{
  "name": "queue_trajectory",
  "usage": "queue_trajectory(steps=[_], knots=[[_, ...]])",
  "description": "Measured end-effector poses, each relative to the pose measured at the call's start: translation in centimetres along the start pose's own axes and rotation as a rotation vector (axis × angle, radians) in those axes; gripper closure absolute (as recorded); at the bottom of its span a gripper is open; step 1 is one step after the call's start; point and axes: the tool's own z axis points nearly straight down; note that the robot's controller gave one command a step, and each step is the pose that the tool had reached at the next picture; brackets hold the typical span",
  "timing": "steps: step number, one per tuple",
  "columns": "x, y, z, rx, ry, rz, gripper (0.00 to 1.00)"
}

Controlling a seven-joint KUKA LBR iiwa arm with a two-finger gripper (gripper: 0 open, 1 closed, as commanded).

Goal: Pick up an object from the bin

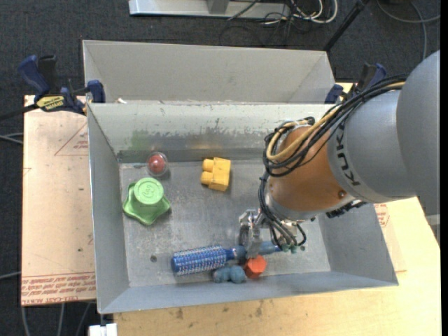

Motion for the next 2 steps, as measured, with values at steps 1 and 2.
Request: queue_trajectory(steps=[1,2], knots=[[-0.14,0.37,-11.95,0.002,0.003,0.029,1.0],[0.05,0.34,-11.52,0.003,0.011,0.03,0.0]])
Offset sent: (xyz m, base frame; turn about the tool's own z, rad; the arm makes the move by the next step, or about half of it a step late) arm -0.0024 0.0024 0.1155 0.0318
